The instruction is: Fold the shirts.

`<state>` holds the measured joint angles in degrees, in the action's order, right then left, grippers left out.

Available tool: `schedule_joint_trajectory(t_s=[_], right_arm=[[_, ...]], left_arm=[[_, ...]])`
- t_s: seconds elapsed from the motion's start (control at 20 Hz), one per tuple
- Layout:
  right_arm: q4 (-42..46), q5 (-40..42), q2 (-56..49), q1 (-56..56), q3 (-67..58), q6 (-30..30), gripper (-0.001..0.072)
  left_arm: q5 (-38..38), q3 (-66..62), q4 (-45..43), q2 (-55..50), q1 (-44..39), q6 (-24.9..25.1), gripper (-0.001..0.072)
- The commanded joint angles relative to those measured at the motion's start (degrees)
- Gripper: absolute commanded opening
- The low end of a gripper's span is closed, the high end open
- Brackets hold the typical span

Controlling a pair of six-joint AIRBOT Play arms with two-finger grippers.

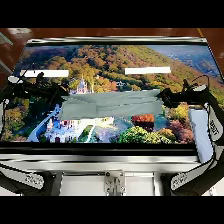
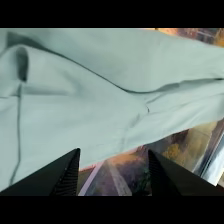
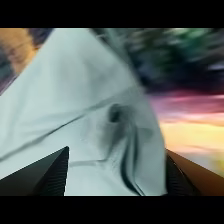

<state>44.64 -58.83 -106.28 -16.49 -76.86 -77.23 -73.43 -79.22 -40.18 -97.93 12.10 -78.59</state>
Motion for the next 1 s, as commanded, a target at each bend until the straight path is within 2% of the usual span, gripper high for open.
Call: schedule_joint_trajectory(t_s=[0.0,0.05,0.1,0.15,0.25,0.35,0.4,0.45,0.55,0.75,0.85,0.95], right_arm=[[-5.18,2.84,-2.08,2.27,0.07,1.70,0.0531],[-5.35,3.50,-1.97,2.82,0.07,2.05,0.0359],[-5.38,3.58,-1.62,3.15,0.07,3.93,0.0160],[-5.64,3.02,-1.09,3.15,0.07,5.84,0.0062],[-5.60,0.83,1.40,3.10,0.07,9.86,0.0062],[-5.07,-1.77,5.79,3.10,0.07,12.00,0.0062],[-5.03,-3.21,8.28,3.10,0.07,12.02,0.0062],[-5.09,-4.76,11.15,3.15,0.07,11.98,0.0062],[-5.09,-7.15,17.09,3.13,0.07,11.15,0.0062],[-5.11,-10.14,28.55,3.15,0.09,5.66,0.0062],[-5.07,-13.03,33.05,3.15,0.09,3.78,0.0062],[-4.90,-15.56,36.28,3.15,0.09,1.79,0.0062]], left_arm=[[-1.62,-0.07,0.76,0.83,-1.81,0.07,0.0505],[-1.62,-0.07,1.73,0.83,-2.29,0.11,0.0489],[-1.49,-0.07,2.60,0.83,-2.78,0.11,0.0420],[-1.11,-0.07,3.37,0.83,-3.41,0.11,0.0361],[0.59,-0.07,5.42,0.81,-5.31,3.13,0.0208],[5.81,-0.07,6.40,0.76,-8.61,4.57,0.0191],[9.55,-0.04,6.40,0.72,-11.15,4.57,0.0137],[13.40,-0.04,6.40,0.50,-14.10,4.57,0.0042],[19.85,-0.07,6.45,-0.17,-20.70,4.39,0.0042],[29.62,-0.07,7.61,-3.63,-33.97,4.33,0.0042],[35.95,-0.09,15.13,-6.27,-39.12,4.37,0.0042],[38.29,-0.55,25.57,-9.44,-43.12,5.44,0.0041]])
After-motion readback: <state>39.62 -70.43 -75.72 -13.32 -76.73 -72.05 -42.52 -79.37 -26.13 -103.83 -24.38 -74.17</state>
